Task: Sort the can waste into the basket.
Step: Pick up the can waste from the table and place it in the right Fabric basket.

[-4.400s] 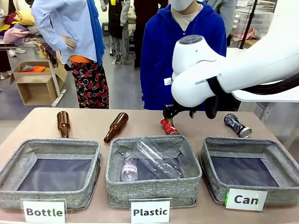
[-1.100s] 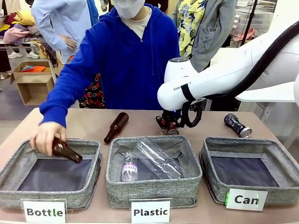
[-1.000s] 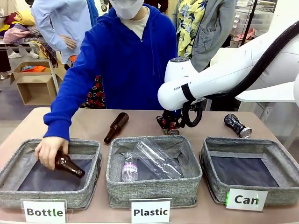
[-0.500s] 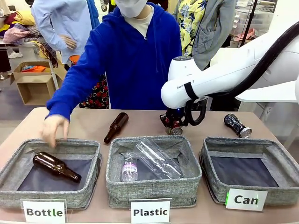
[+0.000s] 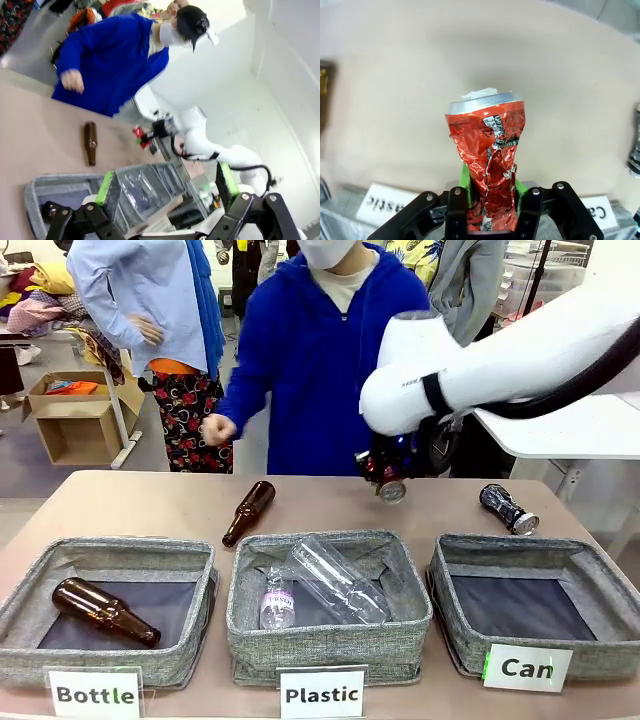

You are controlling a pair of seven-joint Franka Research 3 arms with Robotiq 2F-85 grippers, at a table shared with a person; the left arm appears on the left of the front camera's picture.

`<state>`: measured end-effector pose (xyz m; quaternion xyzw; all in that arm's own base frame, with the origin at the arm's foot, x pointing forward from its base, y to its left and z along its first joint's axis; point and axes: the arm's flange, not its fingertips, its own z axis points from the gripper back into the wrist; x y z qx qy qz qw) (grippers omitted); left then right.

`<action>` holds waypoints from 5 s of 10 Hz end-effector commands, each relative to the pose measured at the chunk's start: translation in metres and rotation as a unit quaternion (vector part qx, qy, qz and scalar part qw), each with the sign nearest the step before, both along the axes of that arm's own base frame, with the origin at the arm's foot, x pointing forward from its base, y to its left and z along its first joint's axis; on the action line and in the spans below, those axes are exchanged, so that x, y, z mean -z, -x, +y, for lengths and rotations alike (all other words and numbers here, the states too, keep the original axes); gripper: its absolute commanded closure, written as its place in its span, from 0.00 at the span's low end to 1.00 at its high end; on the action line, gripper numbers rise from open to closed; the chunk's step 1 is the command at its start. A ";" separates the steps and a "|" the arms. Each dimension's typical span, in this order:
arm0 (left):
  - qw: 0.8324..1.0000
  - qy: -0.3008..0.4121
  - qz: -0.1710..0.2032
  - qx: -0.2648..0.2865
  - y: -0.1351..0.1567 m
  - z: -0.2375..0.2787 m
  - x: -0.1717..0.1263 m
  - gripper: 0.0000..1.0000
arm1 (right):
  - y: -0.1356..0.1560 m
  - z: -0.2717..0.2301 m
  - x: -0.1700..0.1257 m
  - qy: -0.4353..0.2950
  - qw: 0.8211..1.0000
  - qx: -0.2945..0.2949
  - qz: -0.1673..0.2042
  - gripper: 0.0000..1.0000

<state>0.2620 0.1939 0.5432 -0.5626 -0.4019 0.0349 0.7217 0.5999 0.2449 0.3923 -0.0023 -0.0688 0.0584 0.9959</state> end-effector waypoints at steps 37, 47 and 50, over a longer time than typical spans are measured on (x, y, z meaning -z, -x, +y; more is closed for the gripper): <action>0.963 -0.149 0.152 0.167 -0.075 -0.120 0.108 0.00 | 0.211 -0.313 -0.081 -0.570 0.813 -0.118 0.025 0.00; 0.996 -0.030 -0.080 0.009 0.068 0.043 0.001 0.00 | 0.211 -0.313 -0.081 -0.570 0.813 -0.118 0.025 0.00; 0.997 -0.033 -0.070 0.001 0.065 0.038 0.000 0.00 | 0.211 -0.313 -0.081 -0.570 0.813 -0.118 0.025 0.00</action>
